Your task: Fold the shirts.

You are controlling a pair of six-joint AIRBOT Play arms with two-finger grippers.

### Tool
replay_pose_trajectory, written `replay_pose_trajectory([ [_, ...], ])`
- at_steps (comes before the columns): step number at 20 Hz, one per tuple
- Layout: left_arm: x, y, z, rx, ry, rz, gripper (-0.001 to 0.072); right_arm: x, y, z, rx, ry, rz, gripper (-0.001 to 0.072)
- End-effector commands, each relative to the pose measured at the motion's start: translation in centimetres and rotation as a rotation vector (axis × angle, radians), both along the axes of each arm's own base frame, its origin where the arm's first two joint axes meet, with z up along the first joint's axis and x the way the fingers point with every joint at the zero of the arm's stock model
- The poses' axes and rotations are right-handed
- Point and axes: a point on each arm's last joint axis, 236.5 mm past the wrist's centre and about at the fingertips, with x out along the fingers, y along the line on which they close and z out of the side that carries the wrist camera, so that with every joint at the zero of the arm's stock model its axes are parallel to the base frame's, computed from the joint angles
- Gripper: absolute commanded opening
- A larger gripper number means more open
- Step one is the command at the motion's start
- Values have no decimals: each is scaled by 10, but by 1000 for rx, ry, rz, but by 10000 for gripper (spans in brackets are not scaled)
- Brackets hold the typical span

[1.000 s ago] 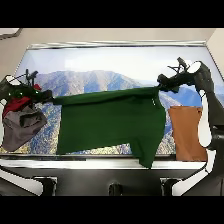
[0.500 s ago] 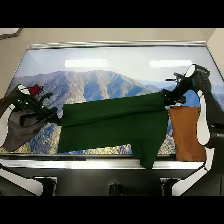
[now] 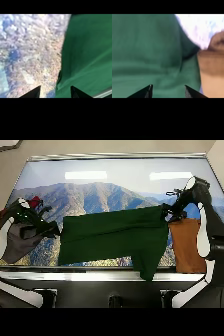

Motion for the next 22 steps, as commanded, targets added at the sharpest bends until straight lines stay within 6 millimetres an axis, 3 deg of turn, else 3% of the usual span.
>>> replay_pose_trajectory([
  [1,2,6,12,23,-82,41,495,-19,-14,36,-46,-4,26,505],
  [3,-24,0,7,36,-95,64,530,-29,-21,51,-54,-15,9,501],
  [7,-104,-27,-23,7,-69,85,529,-63,-15,49,-52,19,9,494],
  [10,-133,-37,-26,-25,-47,78,529,-87,-11,48,-49,40,9,494],
  [14,-158,-46,-34,-44,10,82,527,-112,-11,47,-66,22,24,494],
  [15,-160,-46,-35,-43,13,84,487,-117,-11,46,-75,17,24,492],
  [18,-149,-42,-41,-13,-17,129,150,-136,-8,37,-73,24,24,485],
  [19,-145,-44,-41,-19,-29,142,84,-146,-5,31,-64,38,36,485],
  [22,-142,-46,-41,-25,-43,150,30,-190,15,0,8,111,62,488],
])
